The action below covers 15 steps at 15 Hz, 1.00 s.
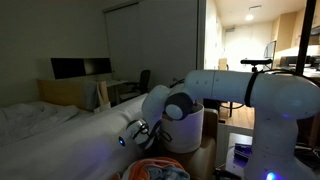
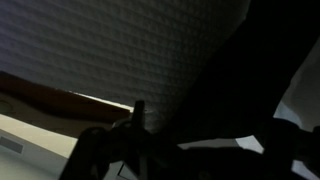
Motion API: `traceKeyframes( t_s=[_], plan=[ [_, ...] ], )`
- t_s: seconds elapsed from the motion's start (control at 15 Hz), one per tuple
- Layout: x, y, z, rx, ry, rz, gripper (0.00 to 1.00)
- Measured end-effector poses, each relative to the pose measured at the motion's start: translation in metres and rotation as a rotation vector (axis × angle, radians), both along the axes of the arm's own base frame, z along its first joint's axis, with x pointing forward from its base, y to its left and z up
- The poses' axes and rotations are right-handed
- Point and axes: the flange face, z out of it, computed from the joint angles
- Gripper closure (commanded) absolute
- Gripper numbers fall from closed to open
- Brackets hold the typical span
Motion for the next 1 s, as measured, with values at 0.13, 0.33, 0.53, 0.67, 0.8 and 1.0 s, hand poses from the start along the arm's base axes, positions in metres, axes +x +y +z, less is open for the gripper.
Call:
traceKeyframes(
  t_s=[0.13,0.33,0.53,0.67,0.8,1.0],
  plan=[
    [-0.0009,-0.0004,-0.0007,-0.001,0.002,-0.001,0.40],
    [-0.0015,-0.0010,-0.0011,-0.001,0.004,-0.003,0.61],
    [-0.0016,-0.0012,-0.0012,-0.002,0.004,-0.004,0.80],
    [-0.0016,-0.0013,-0.0012,-0.002,0.004,-0.004,0.93],
    [-0.0016,-0.0013,-0.0012,-0.002,0.004,-0.004,0.96],
    [-0.0016,-0.0014,-0.0011,-0.002,0.003,-0.004,0.97]
  ],
)
